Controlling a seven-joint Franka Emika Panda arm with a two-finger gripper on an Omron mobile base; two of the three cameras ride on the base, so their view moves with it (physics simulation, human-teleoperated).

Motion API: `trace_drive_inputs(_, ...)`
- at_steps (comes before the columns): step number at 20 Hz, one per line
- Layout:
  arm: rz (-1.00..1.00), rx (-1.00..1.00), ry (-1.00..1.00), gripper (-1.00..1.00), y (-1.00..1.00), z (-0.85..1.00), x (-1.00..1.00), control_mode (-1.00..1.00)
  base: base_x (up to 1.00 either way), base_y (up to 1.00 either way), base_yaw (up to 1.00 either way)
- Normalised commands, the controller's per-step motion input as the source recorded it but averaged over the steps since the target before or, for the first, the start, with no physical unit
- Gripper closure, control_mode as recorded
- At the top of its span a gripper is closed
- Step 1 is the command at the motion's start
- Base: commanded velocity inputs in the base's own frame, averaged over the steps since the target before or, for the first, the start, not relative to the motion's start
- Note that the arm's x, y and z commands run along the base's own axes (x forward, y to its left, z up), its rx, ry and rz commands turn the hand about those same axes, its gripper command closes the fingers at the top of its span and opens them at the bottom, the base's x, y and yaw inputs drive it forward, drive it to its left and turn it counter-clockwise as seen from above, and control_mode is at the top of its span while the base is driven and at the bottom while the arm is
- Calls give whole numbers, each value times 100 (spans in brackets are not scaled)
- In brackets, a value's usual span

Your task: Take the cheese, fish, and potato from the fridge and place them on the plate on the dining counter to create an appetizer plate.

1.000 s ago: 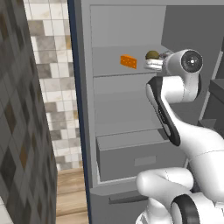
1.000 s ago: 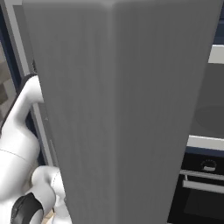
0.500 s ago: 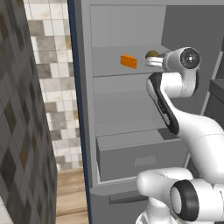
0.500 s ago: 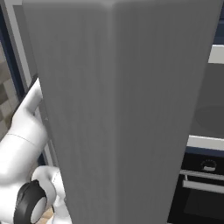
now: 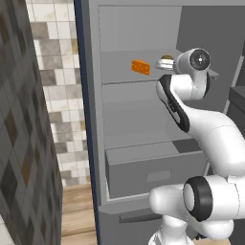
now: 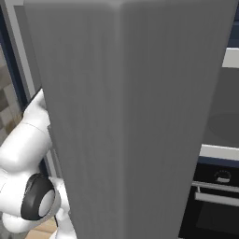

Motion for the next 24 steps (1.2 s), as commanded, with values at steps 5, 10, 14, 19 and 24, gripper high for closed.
trace_drive_inputs(5,0,0,2,-100,-10,0,42,-100,0,0,0)
trace_drive_inputs(10,0,0,3,-100,-14,0,41,-100,0,0,0)
trace_drive_inputs(14,0,0,3,-100,-9,0,37,-100,0,0,0)
trace_drive_inputs(19,0,0,2,-100,0,0,35,-100,0,0,0)
trace_drive_inputs(24,0,0,1,-100,-5,-5,29,-100,0,0,0)
